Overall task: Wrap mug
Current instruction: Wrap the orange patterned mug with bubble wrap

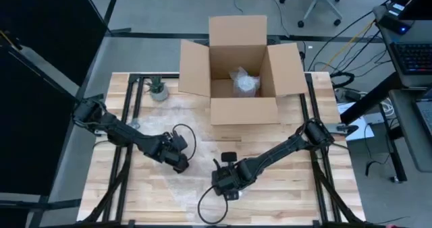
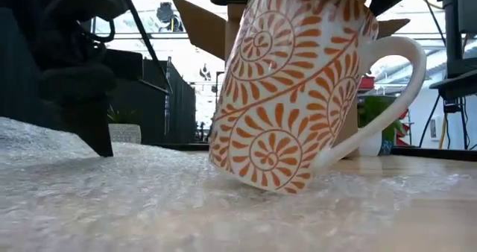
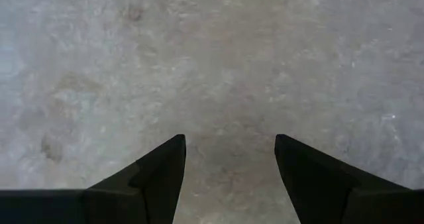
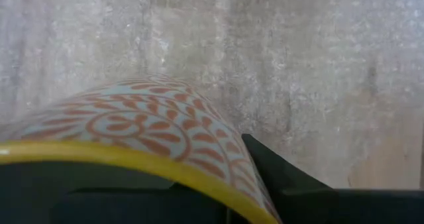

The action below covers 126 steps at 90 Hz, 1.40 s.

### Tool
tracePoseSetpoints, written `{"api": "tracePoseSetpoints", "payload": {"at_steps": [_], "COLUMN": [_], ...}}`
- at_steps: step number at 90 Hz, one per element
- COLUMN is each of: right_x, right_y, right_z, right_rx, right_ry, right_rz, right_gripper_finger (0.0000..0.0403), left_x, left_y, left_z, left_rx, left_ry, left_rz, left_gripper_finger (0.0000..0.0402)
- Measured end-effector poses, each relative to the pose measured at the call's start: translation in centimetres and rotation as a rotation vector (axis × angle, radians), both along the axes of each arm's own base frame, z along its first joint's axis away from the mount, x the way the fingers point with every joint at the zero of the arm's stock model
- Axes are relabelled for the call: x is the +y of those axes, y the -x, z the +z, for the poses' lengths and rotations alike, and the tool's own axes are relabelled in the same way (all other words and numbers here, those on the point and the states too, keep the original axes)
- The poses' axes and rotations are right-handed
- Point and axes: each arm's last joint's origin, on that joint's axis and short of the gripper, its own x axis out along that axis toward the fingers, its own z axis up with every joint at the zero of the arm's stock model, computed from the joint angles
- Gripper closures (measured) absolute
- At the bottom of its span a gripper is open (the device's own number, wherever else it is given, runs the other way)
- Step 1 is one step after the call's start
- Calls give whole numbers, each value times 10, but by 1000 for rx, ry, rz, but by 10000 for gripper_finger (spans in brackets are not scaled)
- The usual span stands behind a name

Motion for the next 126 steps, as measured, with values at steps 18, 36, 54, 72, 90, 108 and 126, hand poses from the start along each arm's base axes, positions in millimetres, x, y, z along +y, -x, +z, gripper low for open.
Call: {"api": "tracePoseSetpoints", "payload": {"at_steps": [18, 36, 54, 72, 90, 108, 126], "right_x": [-4, -9, -14, -21, -25, -27, -18], "right_y": [9, 20, 31, 47, 54, 68, 74], "right_z": [-8, -9, -1, 10, 10, 7, 13], "right_rx": [67, 172, 246, 341, 409, 516, 497], "right_ry": [25, 71, 113, 171, 215, 265, 255], "right_rz": [-13, -9, -2, 12, 46, 57, 46], "right_gripper_finger": [392, 392, 392, 392, 392, 392, 392], "left_x": [-2, -9, -14, -17, -19, -24, -26], "left_y": [-4, -16, -28, -33, -39, -43, -42], "left_z": [1, 6, 14, 18, 27, 36, 51], "left_rx": [-37, -163, -291, -353, -388, -377, -328], "left_ry": [30, 140, 225, 255, 270, 272, 303], "left_rz": [4, -9, -6, -11, -17, -72, -104], "left_gripper_finger": [180, 180, 180, 180, 180, 180, 180]}}
